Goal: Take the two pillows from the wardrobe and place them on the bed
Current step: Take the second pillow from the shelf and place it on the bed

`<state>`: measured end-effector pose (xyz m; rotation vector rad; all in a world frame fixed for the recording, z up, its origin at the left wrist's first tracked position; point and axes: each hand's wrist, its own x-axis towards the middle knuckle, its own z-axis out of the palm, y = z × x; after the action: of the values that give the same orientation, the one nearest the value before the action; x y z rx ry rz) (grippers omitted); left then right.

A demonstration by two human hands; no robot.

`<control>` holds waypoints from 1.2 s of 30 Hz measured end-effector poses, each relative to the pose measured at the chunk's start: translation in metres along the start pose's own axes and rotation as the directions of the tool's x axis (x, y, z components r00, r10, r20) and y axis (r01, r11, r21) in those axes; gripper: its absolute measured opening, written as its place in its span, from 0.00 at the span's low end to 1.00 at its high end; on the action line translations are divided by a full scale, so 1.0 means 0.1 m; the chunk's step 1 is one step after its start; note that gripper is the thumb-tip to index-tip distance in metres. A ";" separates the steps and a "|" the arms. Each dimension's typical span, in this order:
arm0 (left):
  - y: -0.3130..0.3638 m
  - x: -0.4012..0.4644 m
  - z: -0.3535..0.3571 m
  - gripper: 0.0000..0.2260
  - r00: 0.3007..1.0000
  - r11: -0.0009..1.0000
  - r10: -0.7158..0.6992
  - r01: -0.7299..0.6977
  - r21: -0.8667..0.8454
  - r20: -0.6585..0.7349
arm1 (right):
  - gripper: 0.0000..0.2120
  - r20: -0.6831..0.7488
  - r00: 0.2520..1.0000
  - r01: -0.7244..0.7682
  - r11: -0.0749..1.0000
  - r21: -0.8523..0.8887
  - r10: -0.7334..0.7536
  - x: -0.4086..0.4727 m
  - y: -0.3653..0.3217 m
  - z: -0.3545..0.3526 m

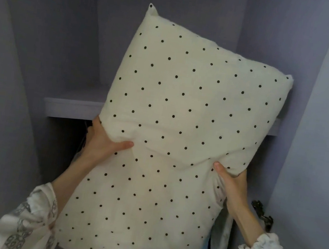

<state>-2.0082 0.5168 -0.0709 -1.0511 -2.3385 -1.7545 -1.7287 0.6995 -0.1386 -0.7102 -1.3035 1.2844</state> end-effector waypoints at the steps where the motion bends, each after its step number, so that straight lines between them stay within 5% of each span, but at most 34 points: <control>1: 0.00 -0.11 0.01 0.59 1.000 1.000 -0.024 0.024 0.010 -0.020 | 0.45 0.016 1.000 -0.017 0.999 -0.032 0.017 -0.02 -0.01 -0.05; 10: 0.02 -1.53 -0.07 0.56 0.961 0.974 -0.210 0.222 0.050 -0.178 | 0.46 0.283 0.951 -0.137 0.990 0.018 0.127 -0.43 0.05 -0.66; 21: -0.12 -3.50 -0.34 0.53 0.845 0.864 -0.457 0.496 0.087 -0.278 | 0.27 0.398 0.862 -0.296 0.949 -0.109 0.314 -1.55 0.38 -1.18; 36: -0.32 -5.86 -0.92 0.42 0.674 0.720 -0.623 0.693 0.047 -0.397 | 0.31 0.533 0.679 -0.357 0.861 -0.362 0.505 -3.20 0.60 -1.75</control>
<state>-1.6066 0.1465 -0.3038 0.2140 -2.7333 -1.6156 -1.5159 0.4600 -0.3228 -0.8341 -1.9181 1.8820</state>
